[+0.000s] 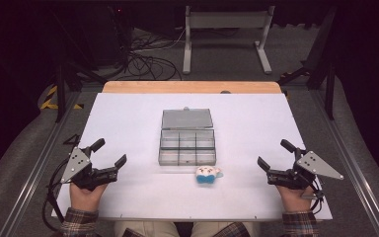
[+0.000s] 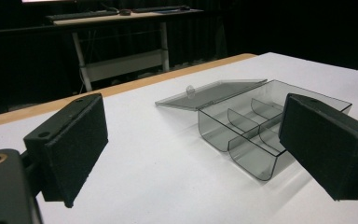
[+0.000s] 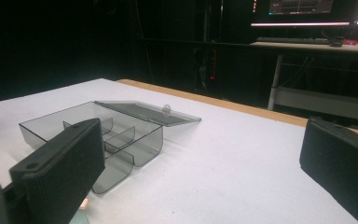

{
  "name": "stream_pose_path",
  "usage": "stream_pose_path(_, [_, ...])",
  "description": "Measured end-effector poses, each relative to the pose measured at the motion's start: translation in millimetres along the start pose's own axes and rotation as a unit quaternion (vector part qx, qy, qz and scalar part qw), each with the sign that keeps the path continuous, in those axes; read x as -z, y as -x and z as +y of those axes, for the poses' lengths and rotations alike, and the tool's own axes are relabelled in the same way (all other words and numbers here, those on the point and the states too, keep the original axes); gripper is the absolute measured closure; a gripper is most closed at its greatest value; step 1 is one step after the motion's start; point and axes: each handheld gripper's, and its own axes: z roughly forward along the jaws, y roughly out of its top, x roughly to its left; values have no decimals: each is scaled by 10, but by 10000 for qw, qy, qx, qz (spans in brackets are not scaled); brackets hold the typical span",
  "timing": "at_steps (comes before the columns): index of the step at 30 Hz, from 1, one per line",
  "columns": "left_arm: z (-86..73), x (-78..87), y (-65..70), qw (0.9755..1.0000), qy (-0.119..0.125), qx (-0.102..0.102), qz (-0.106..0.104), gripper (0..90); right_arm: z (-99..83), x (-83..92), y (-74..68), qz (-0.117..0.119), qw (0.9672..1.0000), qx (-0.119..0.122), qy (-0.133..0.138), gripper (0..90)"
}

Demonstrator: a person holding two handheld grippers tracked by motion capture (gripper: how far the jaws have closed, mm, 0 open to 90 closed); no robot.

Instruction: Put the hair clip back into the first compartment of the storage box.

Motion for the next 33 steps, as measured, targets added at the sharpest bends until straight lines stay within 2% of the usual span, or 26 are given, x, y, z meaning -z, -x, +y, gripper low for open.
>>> stream_pose_path(2, [9,-12,16,10000,-71,-22,-31,93,3,-2,-9,-10,10000,81,-12,8])
stream_pose_path(7, [14,-72,72,9993,-282,-161,-161,94,1,-2,-3,-13,10000,52,2,8])
stream_pose_path(11, [28,-114,133,9990,-315,-201,-232,95,3,12,4,-59,10000,26,36,10])
stream_pose_path(13, [42,-140,178,9985,-390,-289,-246,95,5,16,-1,-75,10000,18,48,11])
stream_pose_path(20, [44,-225,281,9983,-414,-225,-336,95,4,15,-7,-83,9999,42,65,11])
stream_pose_path(25, [48,-274,356,9975,-543,-219,-383,97,7,5,-27,-71,9999,102,50,7])
stream_pose_path(30, [59,-322,417,9962,-656,-353,-458,97,4,-2,-31,-52,9999,117,34,5])
stream_pose_path(33, [67,-351,448,9954,-713,-360,-522,95,6,-1,-35,-53,9999,111,61,3])
